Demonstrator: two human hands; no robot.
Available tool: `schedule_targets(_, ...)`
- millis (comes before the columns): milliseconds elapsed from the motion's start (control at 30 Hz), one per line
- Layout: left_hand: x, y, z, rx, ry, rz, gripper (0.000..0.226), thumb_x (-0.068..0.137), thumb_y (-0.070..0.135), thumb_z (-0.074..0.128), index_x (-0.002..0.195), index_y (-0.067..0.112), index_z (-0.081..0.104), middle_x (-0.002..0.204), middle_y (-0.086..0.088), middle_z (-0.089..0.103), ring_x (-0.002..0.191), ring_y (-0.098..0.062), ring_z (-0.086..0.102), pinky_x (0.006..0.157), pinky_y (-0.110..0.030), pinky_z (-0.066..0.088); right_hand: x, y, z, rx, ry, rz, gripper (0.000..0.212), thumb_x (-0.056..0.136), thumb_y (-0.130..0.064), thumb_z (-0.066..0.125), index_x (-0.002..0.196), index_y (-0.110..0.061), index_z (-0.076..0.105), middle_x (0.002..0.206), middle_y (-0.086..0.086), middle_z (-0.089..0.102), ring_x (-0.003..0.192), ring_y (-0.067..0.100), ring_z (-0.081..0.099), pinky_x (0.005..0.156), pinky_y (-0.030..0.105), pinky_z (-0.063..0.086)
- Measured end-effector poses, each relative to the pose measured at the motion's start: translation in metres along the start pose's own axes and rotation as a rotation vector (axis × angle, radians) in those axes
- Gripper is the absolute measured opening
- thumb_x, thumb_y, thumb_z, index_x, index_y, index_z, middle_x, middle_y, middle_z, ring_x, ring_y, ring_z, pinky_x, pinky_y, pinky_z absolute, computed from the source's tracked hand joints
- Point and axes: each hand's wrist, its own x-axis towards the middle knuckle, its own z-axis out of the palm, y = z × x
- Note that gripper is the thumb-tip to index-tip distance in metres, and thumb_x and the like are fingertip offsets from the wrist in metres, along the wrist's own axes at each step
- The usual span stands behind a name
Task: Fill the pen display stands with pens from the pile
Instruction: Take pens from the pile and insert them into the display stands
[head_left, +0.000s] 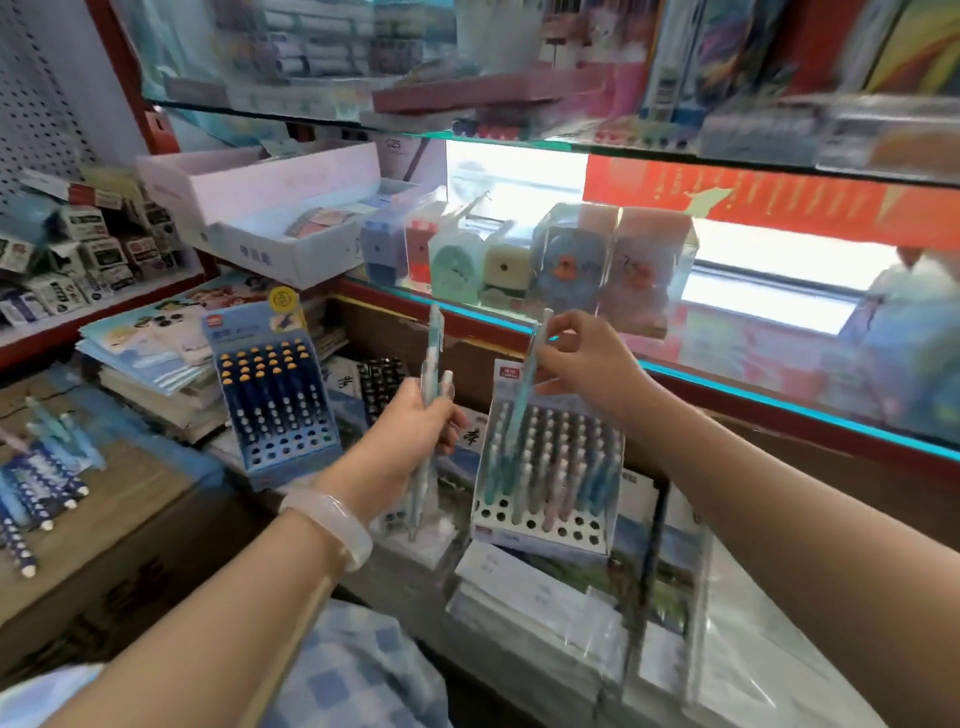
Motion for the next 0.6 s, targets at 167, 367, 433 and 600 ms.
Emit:
schedule_targets(167, -0.011, 0.004, -0.002, -0.11, -0.01, 0.014, 0.014, 0.098, 0.008, 0.041, 0.097, 0.019, 0.051, 0.083, -0.006, 0.064, 0.049, -0.009, 0.057, 0.047, -0.019, 0.049, -0.009, 0.025, 0.008, -0.17, -0.013, -0.036, 0.018, 0.085, -0.014, 0.063, 0.1, -0.015, 0.053, 0.09, 0.003, 0.067, 0.081, 0.013, 0.066, 0.075, 0.026, 0.054)
schedule_targets(367, -0.013, -0.002, -0.012, -0.099, 0.05, 0.054, 0.016, 0.097, 0.013, 0.044, 0.091, 0.025, 0.052, 0.085, -0.005, 0.066, 0.044, -0.007, 0.059, 0.046, -0.019, 0.051, -0.017, 0.047, 0.026, -0.368, -0.062, -0.034, 0.014, 0.085, -0.014, 0.061, 0.097, -0.016, 0.055, 0.08, -0.003, 0.064, 0.074, 0.013, 0.062, 0.064, 0.022, 0.05)
schedule_targets(433, -0.013, -0.005, -0.014, -0.101, 0.038, 0.064, 0.016, 0.097, 0.012, 0.043, 0.094, 0.025, 0.052, 0.086, -0.006, 0.066, 0.044, -0.007, 0.059, 0.046, -0.019, 0.052, -0.018, 0.053, 0.03, -0.398, -0.081, -0.011, 0.011, 0.085, -0.013, 0.061, 0.092, -0.018, 0.054, 0.079, -0.005, 0.059, 0.075, 0.013, 0.058, 0.062, 0.019, 0.045)
schedule_targets(600, -0.015, -0.01, -0.016, -0.097, 0.019, 0.071, 0.014, 0.097, 0.012, 0.043, 0.099, 0.021, 0.053, 0.084, -0.006, 0.066, 0.046, -0.008, 0.059, 0.046, -0.02, 0.051, -0.024, 0.068, 0.032, -0.495, -0.074, 0.024, 0.008, 0.087, -0.019, 0.061, 0.089, -0.021, 0.054, 0.09, -0.005, 0.049, 0.083, 0.012, 0.049, 0.07, 0.022, 0.038)
